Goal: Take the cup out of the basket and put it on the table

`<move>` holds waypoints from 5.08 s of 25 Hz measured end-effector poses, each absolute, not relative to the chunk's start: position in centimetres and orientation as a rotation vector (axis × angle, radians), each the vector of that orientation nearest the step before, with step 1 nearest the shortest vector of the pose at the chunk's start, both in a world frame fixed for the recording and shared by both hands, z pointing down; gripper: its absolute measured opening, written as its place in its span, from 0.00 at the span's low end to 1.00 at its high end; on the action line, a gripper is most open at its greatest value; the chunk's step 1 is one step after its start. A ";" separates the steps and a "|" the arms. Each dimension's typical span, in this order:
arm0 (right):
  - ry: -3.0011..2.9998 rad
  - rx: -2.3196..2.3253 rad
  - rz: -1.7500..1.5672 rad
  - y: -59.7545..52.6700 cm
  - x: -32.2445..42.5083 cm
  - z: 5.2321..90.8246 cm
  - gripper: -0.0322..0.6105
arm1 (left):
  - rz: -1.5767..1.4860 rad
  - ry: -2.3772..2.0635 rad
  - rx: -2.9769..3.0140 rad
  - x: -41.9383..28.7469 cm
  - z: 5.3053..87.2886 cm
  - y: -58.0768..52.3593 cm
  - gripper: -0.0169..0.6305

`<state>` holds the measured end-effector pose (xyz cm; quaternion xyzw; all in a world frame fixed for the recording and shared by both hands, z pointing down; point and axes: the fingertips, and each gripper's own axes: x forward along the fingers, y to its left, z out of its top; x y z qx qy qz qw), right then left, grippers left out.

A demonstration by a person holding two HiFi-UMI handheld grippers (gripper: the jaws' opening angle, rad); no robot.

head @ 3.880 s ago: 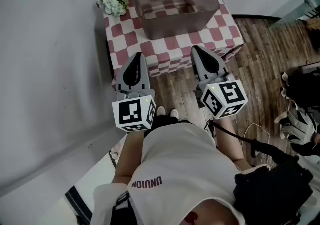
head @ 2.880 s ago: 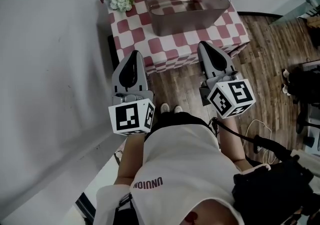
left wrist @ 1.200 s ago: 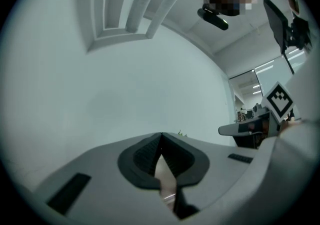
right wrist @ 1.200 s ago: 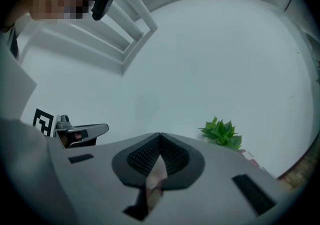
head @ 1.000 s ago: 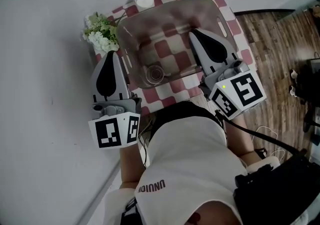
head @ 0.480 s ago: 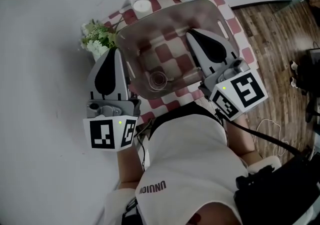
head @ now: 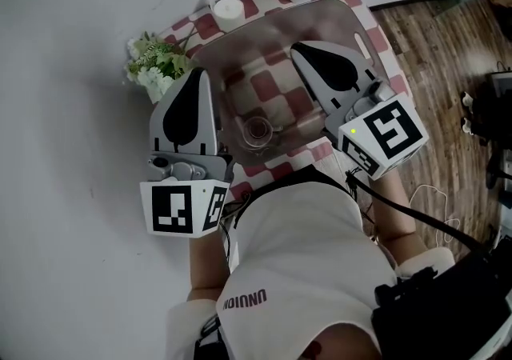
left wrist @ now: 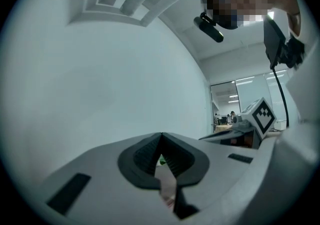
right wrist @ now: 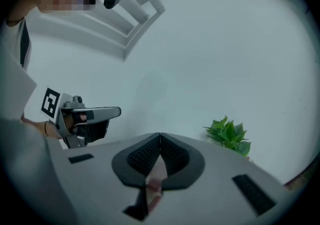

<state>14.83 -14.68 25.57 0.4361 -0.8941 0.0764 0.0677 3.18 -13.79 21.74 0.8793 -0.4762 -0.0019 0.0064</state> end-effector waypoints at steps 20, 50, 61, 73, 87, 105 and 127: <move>-2.570 0.622 0.378 -16.4 8.4 35.7 0.08 | 0.050 -1.635 2.574 -0.7 25.6 -14.6 0.05; -2.174 0.042 0.425 -10.0 5.9 48.8 0.20 | -0.024 -1.850 2.354 -6.0 26.9 -12.1 0.05; -2.090 -0.032 0.399 -8.5 5.4 51.1 0.23 | -0.025 -1.857 2.351 -6.7 27.1 -11.9 0.05; -2.039 -0.079 0.354 -7.5 4.9 52.9 0.23 | -0.031 -1.869 2.338 -7.3 27.1 -11.9 0.05; -1.987 -0.098 0.342 -7.0 4.9 54.7 0.23 | -0.036 -1.883 2.312 -8.1 27.7 -11.9 0.05; -1.963 -0.097 0.370 -6.5 5.0 56.0 0.23 | -0.037 -1.891 2.295 -8.6 27.8 -11.7 0.05; -1.943 -0.037 0.313 -7.0 5.0 56.6 0.15 | -0.033 -1.897 2.284 -8.7 27.9 -11.8 0.05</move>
